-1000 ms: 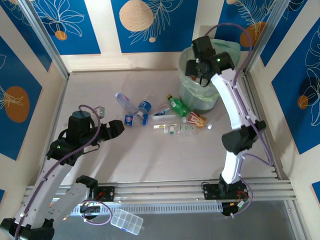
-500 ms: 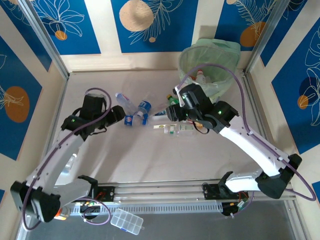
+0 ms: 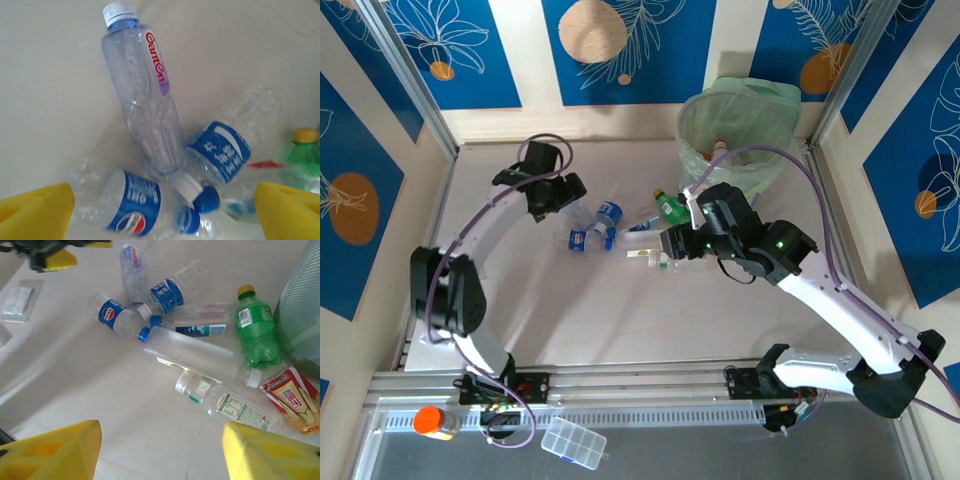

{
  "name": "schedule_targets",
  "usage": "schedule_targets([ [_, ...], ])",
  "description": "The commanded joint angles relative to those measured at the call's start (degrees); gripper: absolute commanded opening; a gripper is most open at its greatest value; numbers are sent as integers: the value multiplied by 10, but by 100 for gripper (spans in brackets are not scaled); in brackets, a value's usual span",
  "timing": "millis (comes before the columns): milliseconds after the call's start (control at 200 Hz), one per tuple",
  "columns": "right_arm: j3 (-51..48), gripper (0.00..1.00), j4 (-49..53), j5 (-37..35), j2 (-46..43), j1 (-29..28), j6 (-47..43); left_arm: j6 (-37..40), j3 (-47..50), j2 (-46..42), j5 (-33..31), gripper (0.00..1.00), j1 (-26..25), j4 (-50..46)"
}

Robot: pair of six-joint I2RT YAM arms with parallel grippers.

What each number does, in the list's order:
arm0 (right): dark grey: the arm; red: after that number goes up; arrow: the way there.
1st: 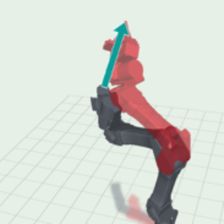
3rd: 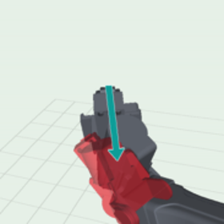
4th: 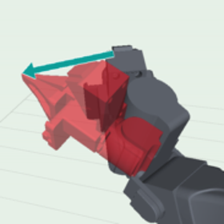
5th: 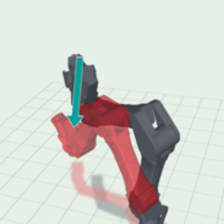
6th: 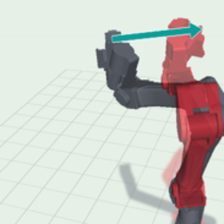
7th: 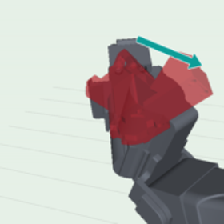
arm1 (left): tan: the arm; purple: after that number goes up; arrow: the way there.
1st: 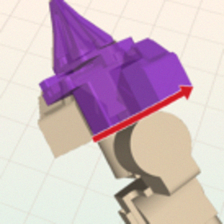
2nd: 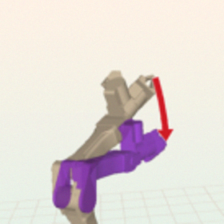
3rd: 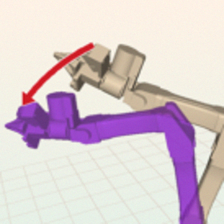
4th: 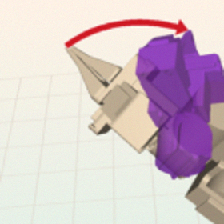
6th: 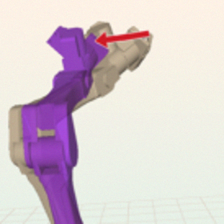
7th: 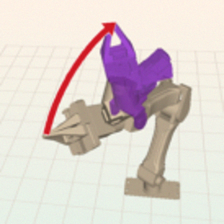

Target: Put the plastic bottles in the bin

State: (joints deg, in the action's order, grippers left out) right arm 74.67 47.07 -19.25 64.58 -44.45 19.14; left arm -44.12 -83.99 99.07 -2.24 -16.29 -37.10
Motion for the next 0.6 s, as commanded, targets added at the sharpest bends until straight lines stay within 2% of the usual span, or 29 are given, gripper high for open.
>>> schedule_targets([
  [0,-12,65,-5,22,-16,7,9,8,-42,48,-10,94,9,-11],
  [255,-25,65,9,46,-39,26,11,20,-116,162,11,94,17,-3],
  [595,-59,65,-1,73,-66,56,20,-14,-140,238,4,92,37,24],
])
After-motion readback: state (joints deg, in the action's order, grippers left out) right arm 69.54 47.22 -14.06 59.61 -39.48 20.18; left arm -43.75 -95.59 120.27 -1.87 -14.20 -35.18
